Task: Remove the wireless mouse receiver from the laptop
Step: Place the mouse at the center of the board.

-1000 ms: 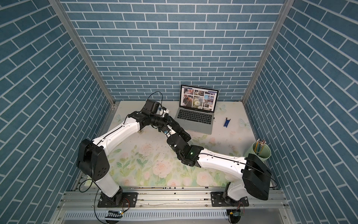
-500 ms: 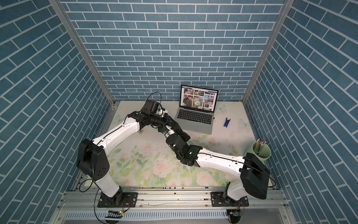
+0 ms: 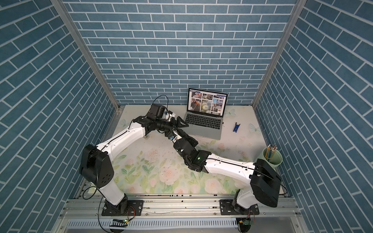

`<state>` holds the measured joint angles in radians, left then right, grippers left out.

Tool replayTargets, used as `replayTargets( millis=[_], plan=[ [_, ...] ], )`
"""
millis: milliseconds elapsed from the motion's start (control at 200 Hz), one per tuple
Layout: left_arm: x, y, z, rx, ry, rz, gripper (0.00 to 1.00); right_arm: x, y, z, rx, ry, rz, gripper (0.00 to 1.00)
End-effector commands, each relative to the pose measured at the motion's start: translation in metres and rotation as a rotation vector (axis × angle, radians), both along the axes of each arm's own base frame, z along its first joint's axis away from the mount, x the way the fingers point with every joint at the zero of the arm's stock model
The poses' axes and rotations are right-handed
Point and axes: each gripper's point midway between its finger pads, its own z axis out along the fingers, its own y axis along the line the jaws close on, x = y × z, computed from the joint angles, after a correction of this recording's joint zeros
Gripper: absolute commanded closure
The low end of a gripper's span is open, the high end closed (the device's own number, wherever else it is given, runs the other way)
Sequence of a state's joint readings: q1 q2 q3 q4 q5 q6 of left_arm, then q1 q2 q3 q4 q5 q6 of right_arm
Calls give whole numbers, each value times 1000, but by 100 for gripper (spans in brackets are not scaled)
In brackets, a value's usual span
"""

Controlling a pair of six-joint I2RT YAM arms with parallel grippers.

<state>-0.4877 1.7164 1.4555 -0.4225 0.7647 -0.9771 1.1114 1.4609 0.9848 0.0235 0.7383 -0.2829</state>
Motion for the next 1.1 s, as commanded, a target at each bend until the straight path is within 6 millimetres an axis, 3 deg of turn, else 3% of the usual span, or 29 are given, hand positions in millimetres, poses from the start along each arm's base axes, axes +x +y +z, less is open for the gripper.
replayTargets(
  millis=[0,230,350,515,655,860,1005,1090],
  plan=[
    [10,11,10,-6,-73,19,0,-3,5,8,70,29,5,100],
    [34,22,13,2,-165,37,0,-15,4,-8,78,118,45,100],
    [48,35,4,87,-230,35,0,-28,7,-20,100,233,107,100],
    [73,89,-23,397,-320,102,0,-49,4,-46,229,518,191,100],
    [86,141,-15,635,-429,210,0,-73,-2,-64,427,801,260,100],
    [76,178,26,758,-595,327,0,-104,-6,-76,693,1215,301,100],
    [60,192,39,777,-643,380,0,-134,1,-85,803,1508,369,100],
    [52,199,43,789,-653,404,0,-138,-1,-102,789,1585,335,100]
  ],
)
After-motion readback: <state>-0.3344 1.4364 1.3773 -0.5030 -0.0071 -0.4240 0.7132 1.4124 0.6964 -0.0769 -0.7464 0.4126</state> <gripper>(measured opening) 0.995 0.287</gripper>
